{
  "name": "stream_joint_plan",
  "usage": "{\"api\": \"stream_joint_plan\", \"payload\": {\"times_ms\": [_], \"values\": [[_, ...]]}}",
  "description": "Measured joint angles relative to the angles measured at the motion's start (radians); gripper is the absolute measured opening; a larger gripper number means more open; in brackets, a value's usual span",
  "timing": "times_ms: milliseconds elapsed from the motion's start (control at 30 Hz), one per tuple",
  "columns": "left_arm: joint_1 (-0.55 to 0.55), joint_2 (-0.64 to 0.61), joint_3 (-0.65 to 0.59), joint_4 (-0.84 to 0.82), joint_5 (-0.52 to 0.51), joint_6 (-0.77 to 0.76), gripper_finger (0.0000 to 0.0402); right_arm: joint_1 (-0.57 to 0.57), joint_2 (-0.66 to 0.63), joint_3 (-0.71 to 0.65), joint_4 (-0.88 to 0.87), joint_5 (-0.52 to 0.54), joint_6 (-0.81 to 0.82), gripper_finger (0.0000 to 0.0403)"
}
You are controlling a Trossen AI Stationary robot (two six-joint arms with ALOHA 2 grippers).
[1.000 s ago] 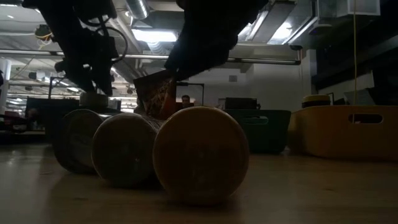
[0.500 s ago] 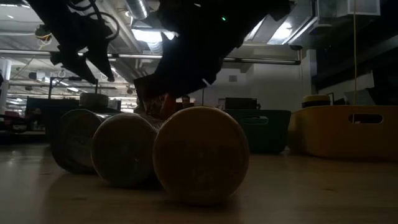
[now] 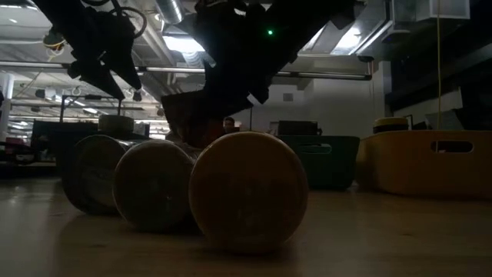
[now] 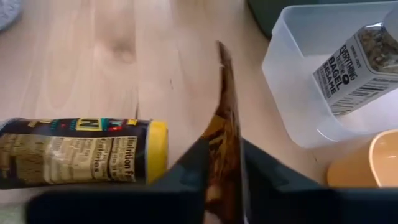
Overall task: Sort spices by type
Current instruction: Put the orange seasoning pack into the left yellow bin
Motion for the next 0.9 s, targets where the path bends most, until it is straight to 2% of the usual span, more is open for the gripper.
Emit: {"api": "stream_joint_plan", "payload": {"times_ms": [67, 133, 333, 467, 667, 900], "values": [[-0.014, 0.0, 0.0, 0.014, 0.0, 0.0, 0.0318, -0.002, 0.0, 0.0, 0.0, -0.003, -0.002, 0.002], [-0.029, 0.0, 0.0, 0.022, 0.0, 0.0, 0.0318, -0.002, 0.0, 0.001, -0.001, -0.003, -0.014, 0.001], [-0.066, 0.002, 0.0, 0.019, 0.0, 0.0, 0.0318, -0.003, 0.0, 0.065, -0.045, -0.002, -0.042, 0.0023], [-0.088, 0.002, 0.0, 0.019, 0.0, -0.003, 0.0318, -0.015, 0.0, 0.158, -0.163, -0.004, -0.095, 0.0005], [-0.111, 0.002, 0.0, 0.032, 0.0, 0.009, 0.0318, -0.055, -0.001, 0.304, -0.356, -0.011, -0.108, 0.0009], [-0.118, 0.002, 0.0, 0.037, 0.0, 0.03, 0.0318, -0.083, -0.002, 0.408, -0.526, -0.011, -0.132, 0.0005]]}}
